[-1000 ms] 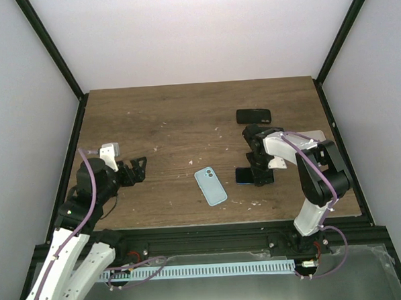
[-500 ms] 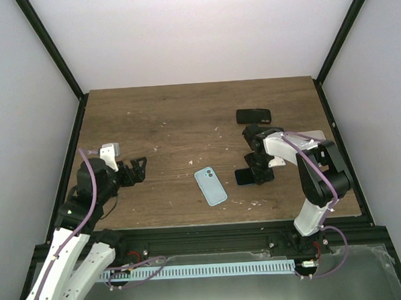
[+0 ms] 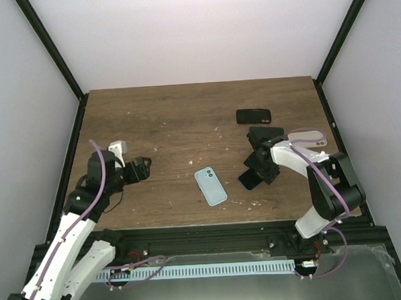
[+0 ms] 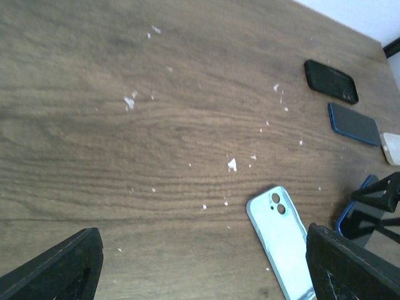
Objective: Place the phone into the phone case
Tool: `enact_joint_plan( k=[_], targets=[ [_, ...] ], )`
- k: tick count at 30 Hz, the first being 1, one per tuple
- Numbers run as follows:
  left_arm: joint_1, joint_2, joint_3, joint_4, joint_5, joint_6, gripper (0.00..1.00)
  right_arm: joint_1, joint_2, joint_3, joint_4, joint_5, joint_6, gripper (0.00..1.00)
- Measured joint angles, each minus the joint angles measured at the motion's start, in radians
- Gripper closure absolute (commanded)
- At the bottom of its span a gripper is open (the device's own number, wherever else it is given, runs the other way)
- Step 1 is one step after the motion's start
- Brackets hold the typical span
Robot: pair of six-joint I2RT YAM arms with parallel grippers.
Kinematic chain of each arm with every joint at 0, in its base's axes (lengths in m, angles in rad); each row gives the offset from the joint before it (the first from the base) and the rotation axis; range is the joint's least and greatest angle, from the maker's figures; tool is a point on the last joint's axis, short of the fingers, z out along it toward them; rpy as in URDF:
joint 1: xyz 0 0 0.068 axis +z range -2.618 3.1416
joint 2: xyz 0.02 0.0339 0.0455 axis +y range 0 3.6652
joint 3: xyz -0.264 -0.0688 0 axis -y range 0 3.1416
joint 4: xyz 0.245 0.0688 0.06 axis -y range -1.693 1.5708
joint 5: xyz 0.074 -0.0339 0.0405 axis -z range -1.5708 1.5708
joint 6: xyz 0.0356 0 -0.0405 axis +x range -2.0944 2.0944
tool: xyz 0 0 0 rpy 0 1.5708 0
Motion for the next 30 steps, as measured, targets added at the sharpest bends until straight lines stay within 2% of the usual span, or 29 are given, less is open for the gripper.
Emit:
enact_joint_plan(
  k=[7,12,22,30],
  targets=[
    [0.0,0.116,-0.027,0.023,0.134,-0.064,0.17,0.0,-0.128,-0.091,0.154,-0.128,-0.35,0.37],
    [0.0,0.169,-0.057,0.058,0.233,-0.097,0.2,0.019,-0.195,-0.097,0.22,-0.215,-0.52,0.38],
    [0.0,0.234,-0.134,0.142,0.354,-0.151,0.22,0.185,-0.229,-0.07,0.329,-0.354,-0.731,0.39],
    [0.0,0.24,-0.134,0.156,0.375,-0.153,0.22,0.301,-0.125,-0.045,0.429,-0.414,-0.813,0.41]
  ],
)
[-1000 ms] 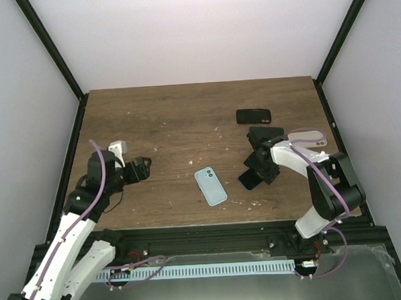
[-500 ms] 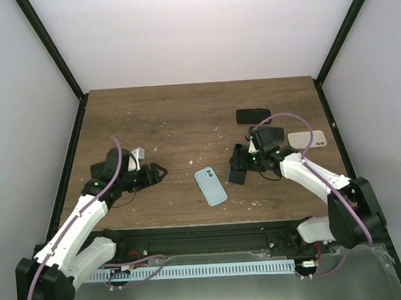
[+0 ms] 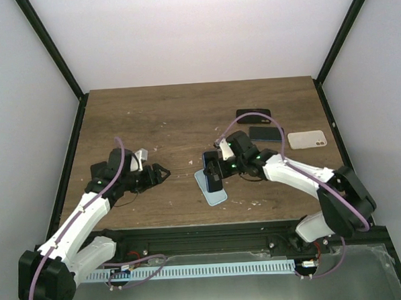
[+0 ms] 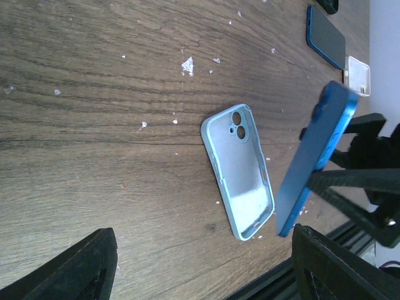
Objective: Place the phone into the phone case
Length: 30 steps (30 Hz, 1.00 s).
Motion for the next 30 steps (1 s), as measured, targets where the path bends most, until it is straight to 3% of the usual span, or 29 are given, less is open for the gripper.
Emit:
enact_joint_plan(
  k=[8,30],
  targets=[
    [0.0,0.006,0.0,0.004,0.011,0.0,0.23,0.075,0.081,0.025,0.011,0.003,-0.064,0.41],
    [0.0,0.0,0.003,0.007,0.009,0.0,0.24,0.109,0.142,0.055,-0.051,0.144,-0.137,0.41]
  ],
)
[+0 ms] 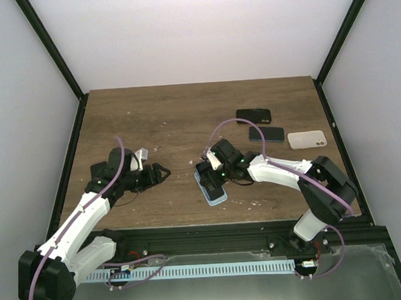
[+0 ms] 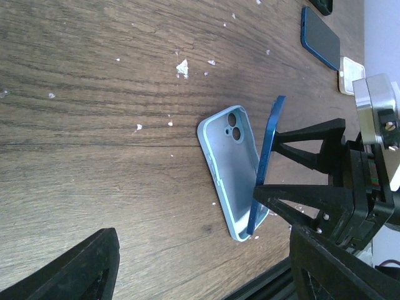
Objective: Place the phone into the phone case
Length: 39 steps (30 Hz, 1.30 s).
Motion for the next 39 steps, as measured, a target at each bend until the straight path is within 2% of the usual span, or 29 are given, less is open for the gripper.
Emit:
enact_joint_plan(
  k=[26,39],
  targets=[
    [0.0,-0.023,-0.001,0.0,-0.001,-0.003,0.27,0.054,0.015,0.003,-0.044,0.078,0.05,0.38],
    [0.0,-0.021,-0.001,0.0,0.0,-0.003,0.28,0.061,0.016,0.003,-0.044,0.094,0.051,0.28]
  ],
)
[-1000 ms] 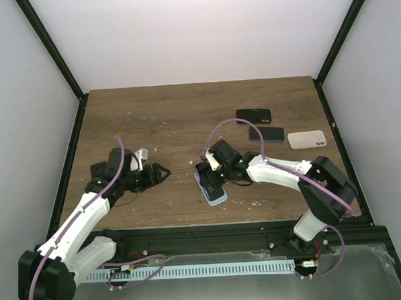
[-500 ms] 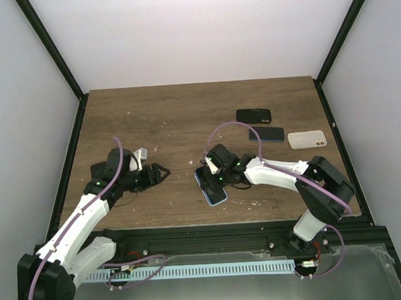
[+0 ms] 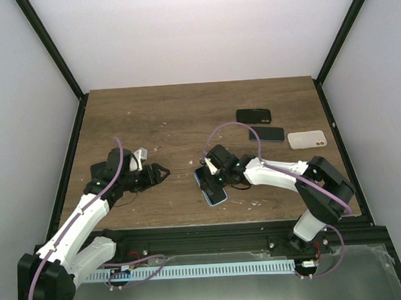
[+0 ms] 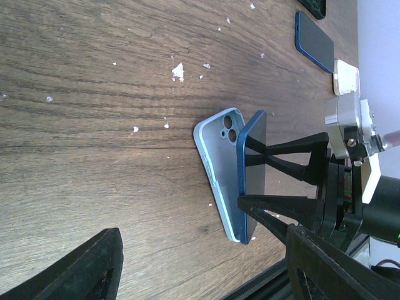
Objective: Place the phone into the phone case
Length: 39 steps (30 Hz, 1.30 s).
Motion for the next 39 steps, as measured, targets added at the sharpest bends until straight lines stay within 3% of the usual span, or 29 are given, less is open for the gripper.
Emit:
enact_joint_plan(
  k=[22,39],
  targets=[
    [0.0,0.008,0.0,-0.004,0.0,-0.002,0.28,0.001,0.03,0.007,-0.011,0.032,0.084,0.17],
    [0.0,0.009,0.0,-0.007,0.001,-0.003,0.3,0.0,0.009,0.016,-0.058,0.038,0.121,0.16]
  ],
)
